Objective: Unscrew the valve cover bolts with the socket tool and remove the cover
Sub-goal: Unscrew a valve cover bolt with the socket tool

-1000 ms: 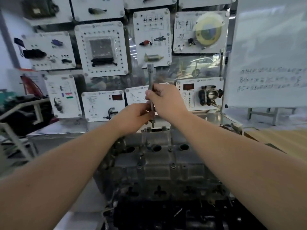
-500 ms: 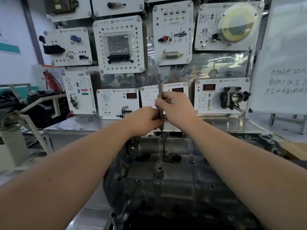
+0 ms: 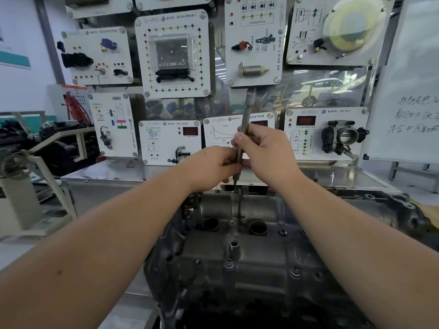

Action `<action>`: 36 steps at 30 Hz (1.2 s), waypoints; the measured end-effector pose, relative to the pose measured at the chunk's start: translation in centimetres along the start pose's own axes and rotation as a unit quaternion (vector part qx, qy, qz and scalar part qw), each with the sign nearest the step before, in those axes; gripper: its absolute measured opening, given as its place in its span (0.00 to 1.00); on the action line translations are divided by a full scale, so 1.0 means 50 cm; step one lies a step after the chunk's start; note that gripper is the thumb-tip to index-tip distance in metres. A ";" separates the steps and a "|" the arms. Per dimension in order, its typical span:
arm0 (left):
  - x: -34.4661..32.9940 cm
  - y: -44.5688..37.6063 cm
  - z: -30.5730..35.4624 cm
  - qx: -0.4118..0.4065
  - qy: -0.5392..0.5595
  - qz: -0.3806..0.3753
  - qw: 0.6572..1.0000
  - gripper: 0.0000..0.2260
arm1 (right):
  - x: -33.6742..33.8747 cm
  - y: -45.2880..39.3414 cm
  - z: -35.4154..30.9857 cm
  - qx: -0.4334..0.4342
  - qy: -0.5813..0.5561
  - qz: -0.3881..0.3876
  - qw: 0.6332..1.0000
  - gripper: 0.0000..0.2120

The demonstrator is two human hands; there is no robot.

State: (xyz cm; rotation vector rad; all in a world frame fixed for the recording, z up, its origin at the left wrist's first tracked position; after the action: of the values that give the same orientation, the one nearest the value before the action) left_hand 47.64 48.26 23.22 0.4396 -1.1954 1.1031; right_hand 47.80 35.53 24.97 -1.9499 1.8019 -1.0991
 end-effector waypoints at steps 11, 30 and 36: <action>-0.003 -0.004 -0.004 0.010 -0.028 -0.005 1.000 0.09 | -0.004 0.002 -0.002 0.011 0.019 -0.022 1.000 0.08; -0.017 -0.012 -0.007 0.020 -0.030 -0.050 0.998 0.05 | 0.009 0.003 -0.021 0.017 0.131 0.038 0.991 0.07; -0.022 -0.015 -0.012 0.030 -0.011 -0.058 0.998 0.09 | -0.005 0.000 -0.039 0.021 0.170 0.030 0.985 0.11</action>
State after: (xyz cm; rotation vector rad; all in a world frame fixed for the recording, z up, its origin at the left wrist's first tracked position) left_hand 48.62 47.92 22.21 0.5616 -1.1438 1.0372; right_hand 46.51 36.33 26.18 -1.7536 1.9673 -1.5132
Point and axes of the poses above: each hand's wrist, its own y-axis away from the middle knuckle, its own x-axis out of the back of the hand, z = x × y, the point moved 7 cm from there along -y, towards the middle knuckle, and after that the axes turned 7 degrees about -z, right-handed, at the moved point
